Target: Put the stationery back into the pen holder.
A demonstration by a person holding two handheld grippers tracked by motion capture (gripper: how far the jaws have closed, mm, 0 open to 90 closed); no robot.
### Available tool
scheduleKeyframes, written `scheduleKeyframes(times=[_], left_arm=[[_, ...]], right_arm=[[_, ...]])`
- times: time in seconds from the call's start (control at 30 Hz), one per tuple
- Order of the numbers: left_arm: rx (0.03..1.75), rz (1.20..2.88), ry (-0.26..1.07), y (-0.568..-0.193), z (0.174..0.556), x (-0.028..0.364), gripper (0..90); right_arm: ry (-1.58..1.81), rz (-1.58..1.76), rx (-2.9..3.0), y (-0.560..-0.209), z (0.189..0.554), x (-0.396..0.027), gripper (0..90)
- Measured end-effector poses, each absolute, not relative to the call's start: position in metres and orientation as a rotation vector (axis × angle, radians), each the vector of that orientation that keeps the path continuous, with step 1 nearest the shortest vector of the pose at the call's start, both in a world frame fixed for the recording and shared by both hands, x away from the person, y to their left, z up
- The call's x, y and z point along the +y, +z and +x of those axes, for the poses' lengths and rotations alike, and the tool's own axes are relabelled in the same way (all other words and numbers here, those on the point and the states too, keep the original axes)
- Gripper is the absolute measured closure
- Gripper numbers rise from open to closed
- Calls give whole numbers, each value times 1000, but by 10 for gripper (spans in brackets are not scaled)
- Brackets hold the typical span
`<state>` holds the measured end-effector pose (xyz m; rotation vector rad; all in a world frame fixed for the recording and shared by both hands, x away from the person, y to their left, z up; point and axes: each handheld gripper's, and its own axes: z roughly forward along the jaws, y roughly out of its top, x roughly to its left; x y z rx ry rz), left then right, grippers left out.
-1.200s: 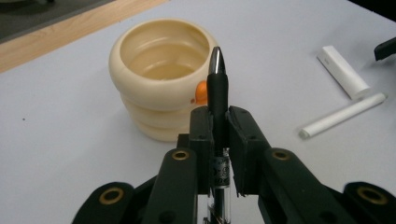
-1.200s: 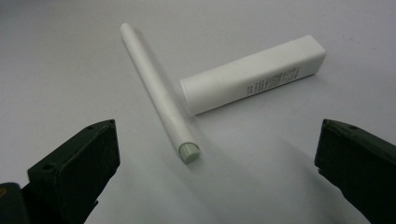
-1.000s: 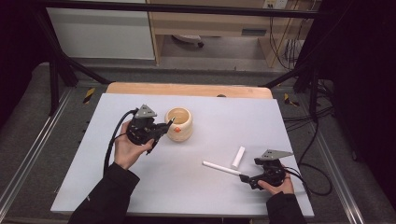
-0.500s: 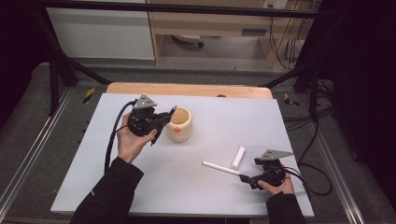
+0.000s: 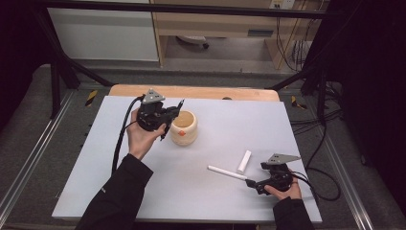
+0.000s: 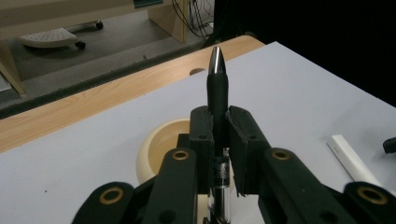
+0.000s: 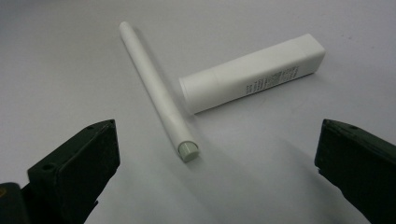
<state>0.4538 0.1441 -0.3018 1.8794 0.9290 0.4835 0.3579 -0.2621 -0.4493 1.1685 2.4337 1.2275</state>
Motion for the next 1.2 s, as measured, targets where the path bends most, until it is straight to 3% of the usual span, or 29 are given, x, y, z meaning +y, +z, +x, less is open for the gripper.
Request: scheduleKeyframes(times=[1.2], left_arm=[[954, 1805, 522, -310, 509, 113, 797]], right_arm=[[1229, 1162, 2436, -449, 358, -263, 6]])
